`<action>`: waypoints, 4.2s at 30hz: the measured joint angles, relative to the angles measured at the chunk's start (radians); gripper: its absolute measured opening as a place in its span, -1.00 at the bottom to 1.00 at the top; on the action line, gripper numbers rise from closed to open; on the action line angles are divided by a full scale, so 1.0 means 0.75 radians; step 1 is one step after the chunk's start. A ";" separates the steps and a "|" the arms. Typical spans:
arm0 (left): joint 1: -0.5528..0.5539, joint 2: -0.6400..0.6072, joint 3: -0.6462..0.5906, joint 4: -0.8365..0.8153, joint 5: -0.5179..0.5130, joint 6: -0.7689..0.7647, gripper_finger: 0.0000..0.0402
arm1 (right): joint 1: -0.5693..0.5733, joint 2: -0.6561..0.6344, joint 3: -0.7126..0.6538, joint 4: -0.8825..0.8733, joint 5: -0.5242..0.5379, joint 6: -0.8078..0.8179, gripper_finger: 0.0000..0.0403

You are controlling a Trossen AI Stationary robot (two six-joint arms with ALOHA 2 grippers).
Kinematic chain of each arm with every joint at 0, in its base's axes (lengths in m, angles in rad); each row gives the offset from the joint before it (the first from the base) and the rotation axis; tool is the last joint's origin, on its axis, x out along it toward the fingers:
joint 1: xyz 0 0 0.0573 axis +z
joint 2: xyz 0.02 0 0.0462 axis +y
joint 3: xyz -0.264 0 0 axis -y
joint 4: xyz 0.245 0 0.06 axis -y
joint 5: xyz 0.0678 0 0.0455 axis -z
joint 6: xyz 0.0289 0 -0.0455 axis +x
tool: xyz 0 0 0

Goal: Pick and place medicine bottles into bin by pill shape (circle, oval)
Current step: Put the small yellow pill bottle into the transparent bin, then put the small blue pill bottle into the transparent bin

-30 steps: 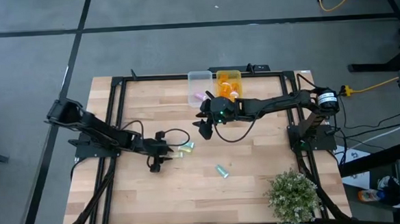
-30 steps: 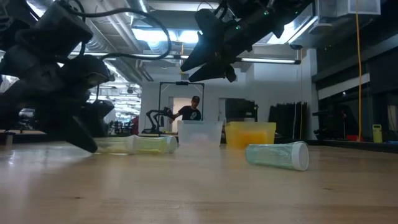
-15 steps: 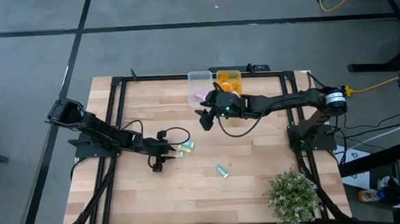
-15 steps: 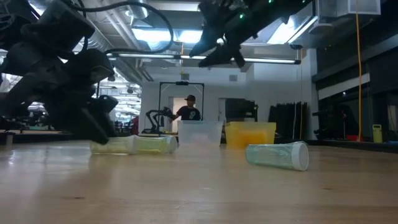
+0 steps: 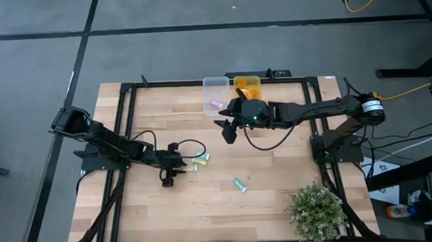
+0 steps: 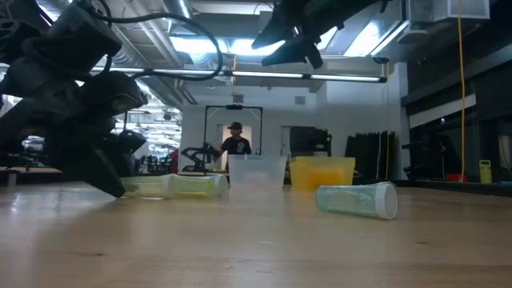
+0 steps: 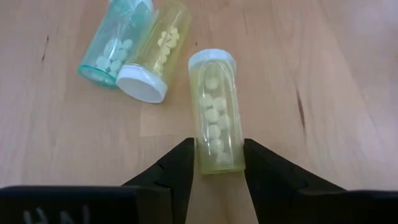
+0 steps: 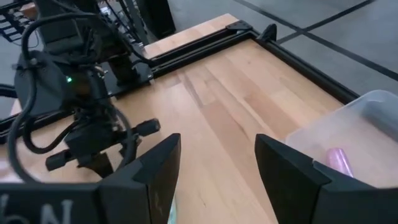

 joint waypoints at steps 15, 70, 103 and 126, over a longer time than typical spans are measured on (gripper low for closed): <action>0.031 0.000 0.028 0.181 -0.107 -0.038 -0.61 | 0.054 -0.049 0.000 -0.017 0.045 -0.036 0.04; 0.742 0.171 1.086 -1.259 0.281 0.415 -0.21 | 0.333 -0.140 -0.006 -0.720 0.149 0.355 0.04; 0.362 0.223 0.632 -0.663 0.160 0.358 -0.21 | 0.458 0.120 -0.007 -0.806 0.079 0.566 0.04; 0.358 0.346 0.631 -0.615 0.079 0.355 -0.39 | 0.458 0.120 -0.007 -0.805 0.081 0.561 0.04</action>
